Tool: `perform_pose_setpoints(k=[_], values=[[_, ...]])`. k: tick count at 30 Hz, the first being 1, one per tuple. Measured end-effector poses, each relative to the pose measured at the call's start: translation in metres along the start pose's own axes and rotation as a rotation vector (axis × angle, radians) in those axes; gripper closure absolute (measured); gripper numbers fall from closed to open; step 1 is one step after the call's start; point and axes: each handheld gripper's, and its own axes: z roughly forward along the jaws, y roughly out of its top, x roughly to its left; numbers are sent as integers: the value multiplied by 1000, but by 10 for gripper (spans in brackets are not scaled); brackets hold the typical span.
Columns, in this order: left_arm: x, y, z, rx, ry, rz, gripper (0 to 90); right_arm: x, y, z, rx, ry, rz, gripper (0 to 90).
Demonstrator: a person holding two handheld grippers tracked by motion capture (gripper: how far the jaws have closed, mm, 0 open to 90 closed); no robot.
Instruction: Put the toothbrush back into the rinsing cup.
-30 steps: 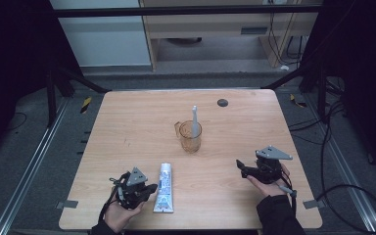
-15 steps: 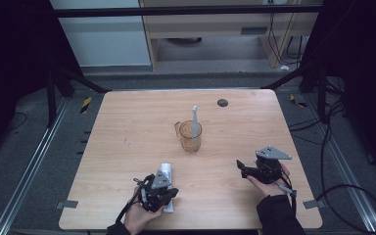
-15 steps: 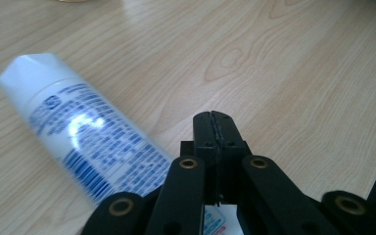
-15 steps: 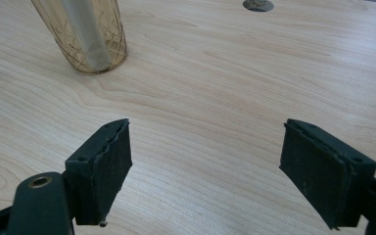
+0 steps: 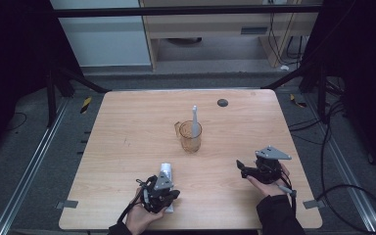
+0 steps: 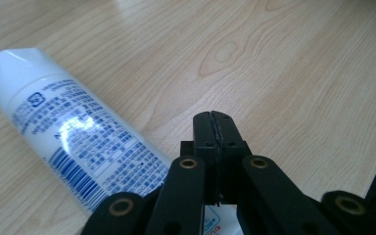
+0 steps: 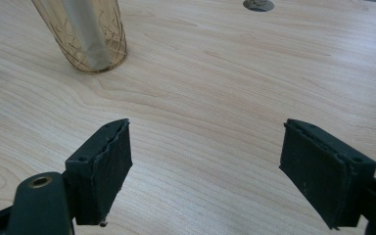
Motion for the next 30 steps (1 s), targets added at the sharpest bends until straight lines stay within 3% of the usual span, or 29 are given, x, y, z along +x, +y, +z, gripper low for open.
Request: perform_pose_setpoints(k=[3,7,9,14,19,30], values=[[14,-11,-23,-9,39,-19,899,-1,0,0,-1,-4,-5,192],[23,-23,-38,-3,67,-43,899,-2,0,0,-1,-5,-2,192],[28,-32,-44,30,90,-41,900,-1,0,0,1,-6,-4,193],[29,-38,-34,91,81,-42,900,-1,0,0,1,-6,-5,193],[24,-37,-27,112,65,-22,900,-1,0,-1,-3,-7,-7,193],[13,-27,-12,88,16,11,900,-1,0,0,-1,-6,-8,193]])
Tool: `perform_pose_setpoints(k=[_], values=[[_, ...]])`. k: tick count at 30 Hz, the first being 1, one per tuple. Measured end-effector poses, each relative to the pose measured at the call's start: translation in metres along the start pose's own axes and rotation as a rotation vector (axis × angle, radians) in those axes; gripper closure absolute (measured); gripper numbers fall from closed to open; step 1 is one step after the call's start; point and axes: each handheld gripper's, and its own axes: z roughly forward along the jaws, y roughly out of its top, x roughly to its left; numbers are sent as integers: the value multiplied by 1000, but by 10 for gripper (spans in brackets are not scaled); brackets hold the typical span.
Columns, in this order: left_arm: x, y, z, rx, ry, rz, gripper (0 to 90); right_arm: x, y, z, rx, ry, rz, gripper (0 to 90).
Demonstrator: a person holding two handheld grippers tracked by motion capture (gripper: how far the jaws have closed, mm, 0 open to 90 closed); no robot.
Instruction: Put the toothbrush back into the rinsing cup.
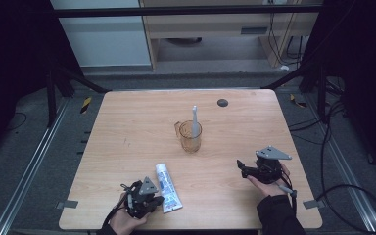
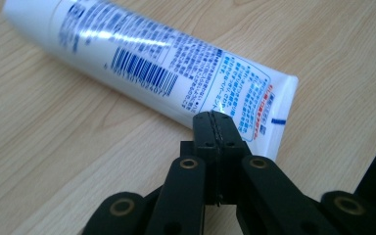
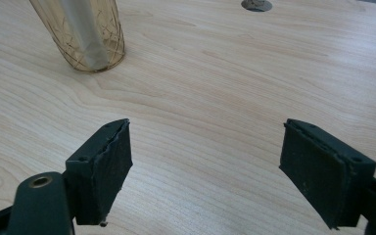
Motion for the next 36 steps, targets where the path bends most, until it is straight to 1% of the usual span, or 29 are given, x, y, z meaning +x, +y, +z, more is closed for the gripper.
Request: perform_pose_setpoints(k=[2,6,8,11,15,16,18,20,21,22,25,26,29,31,33,36], values=[[-3,4,4,-4,0,18,900,0,0,0,-1,-1,-1,194],[-8,11,11,-21,3,32,900,0,0,0,1,-1,1,194],[-9,15,16,-32,-2,30,900,0,0,1,3,-1,-1,194],[-9,18,19,-38,-4,33,900,0,-1,1,5,-3,-1,194],[-9,25,26,-41,-11,44,900,-1,-1,2,7,-2,-4,194],[-9,27,27,-45,-11,40,900,-1,-1,2,8,-3,-3,194],[-8,30,27,-45,-10,47,900,-1,-1,2,9,-3,-3,194],[-5,32,20,-67,-6,39,900,-1,-1,1,6,-2,1,194],[3,35,11,-94,10,29,900,-2,-1,1,5,-3,2,194],[3,35,11,-94,10,29,900,-2,-1,1,5,-3,2,194],[22,42,0,-133,49,3,900,-2,-1,2,9,-6,1,194],[30,44,-2,-137,76,-1,900,-2,-1,2,9,-4,-1,194],[49,48,-2,-134,106,-13,900,-2,-1,2,8,-4,0,194],[61,48,1,-122,125,-19,900,-2,-2,3,13,-5,-1,195],[71,48,6,-107,128,-27,900,-2,-2,4,15,-4,-3,195],[78,49,12,-81,124,-28,900,-2,-3,5,19,-3,-2,195]])
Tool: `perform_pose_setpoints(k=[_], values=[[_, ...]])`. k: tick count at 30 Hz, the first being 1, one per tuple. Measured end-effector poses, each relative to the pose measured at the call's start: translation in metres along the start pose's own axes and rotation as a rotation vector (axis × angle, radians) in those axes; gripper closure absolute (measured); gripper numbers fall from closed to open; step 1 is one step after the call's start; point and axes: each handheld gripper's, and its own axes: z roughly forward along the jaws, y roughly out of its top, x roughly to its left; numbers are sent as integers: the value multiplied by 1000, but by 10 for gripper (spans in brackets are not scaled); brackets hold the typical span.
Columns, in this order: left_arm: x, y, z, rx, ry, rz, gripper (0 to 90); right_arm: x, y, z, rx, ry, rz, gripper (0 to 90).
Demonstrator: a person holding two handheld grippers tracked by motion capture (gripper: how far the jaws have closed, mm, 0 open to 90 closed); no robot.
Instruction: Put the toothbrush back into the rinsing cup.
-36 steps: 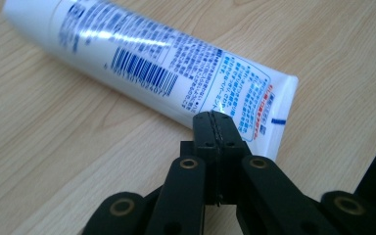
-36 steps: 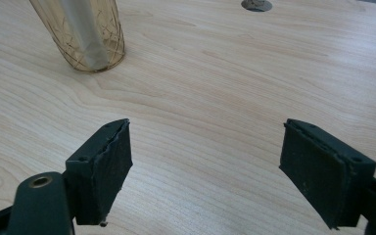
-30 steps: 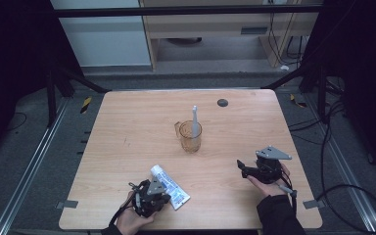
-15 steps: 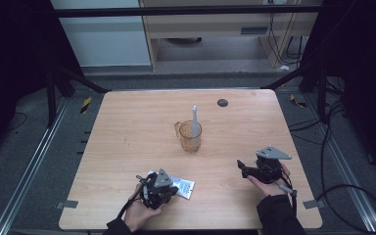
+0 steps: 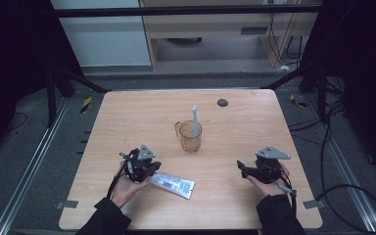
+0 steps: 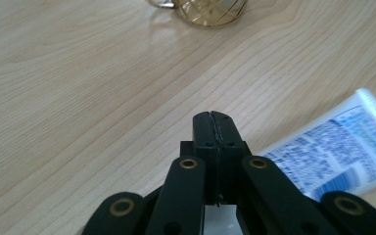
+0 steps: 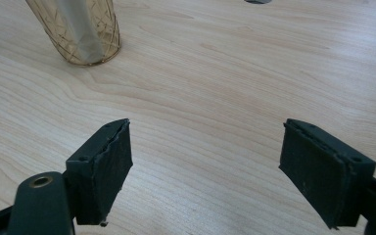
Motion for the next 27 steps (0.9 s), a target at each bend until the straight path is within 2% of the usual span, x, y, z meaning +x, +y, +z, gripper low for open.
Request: perform_pose_setpoints(k=[3,9,12,27], values=[[0,-1,4,26,-9,6,900,1,0,0,1,3,1,194],[-2,-3,4,47,-5,6,900,0,0,-1,-2,1,2,194],[-4,-3,3,49,0,14,900,0,0,-1,-5,1,2,193],[-8,-20,-12,56,-13,-3,900,-2,1,-4,-13,-2,8,192]])
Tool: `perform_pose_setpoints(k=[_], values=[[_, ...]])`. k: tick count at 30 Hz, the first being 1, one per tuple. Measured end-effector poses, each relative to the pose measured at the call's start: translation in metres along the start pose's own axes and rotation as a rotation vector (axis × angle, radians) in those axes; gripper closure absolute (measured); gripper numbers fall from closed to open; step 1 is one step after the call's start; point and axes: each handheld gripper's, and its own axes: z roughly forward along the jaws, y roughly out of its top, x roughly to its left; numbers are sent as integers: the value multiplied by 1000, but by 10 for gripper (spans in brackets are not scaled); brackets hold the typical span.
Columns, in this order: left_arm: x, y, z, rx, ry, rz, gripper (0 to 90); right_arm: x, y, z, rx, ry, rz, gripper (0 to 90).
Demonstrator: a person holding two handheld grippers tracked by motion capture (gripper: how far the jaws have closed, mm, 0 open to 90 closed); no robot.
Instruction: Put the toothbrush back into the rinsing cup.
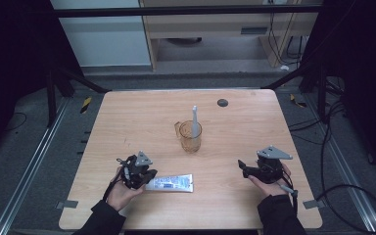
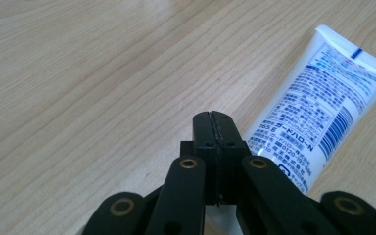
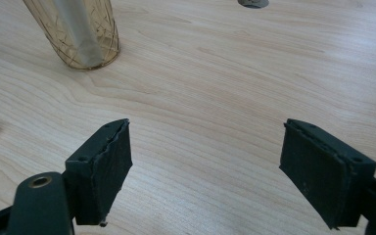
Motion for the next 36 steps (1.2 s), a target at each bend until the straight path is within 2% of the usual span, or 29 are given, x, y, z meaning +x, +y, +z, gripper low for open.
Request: perform_pose_setpoints(k=[16,24,31,36], values=[[-16,-15,-11,12,-26,17,900,-1,0,-2,-4,-3,7,191],[-18,-18,-11,22,-35,18,900,-2,0,-2,-5,-3,7,191],[-9,-8,-21,-28,3,-27,879,-3,1,-3,-10,-6,16,191],[-10,5,-27,-57,13,-20,834,-5,3,-4,-15,-9,17,190]])
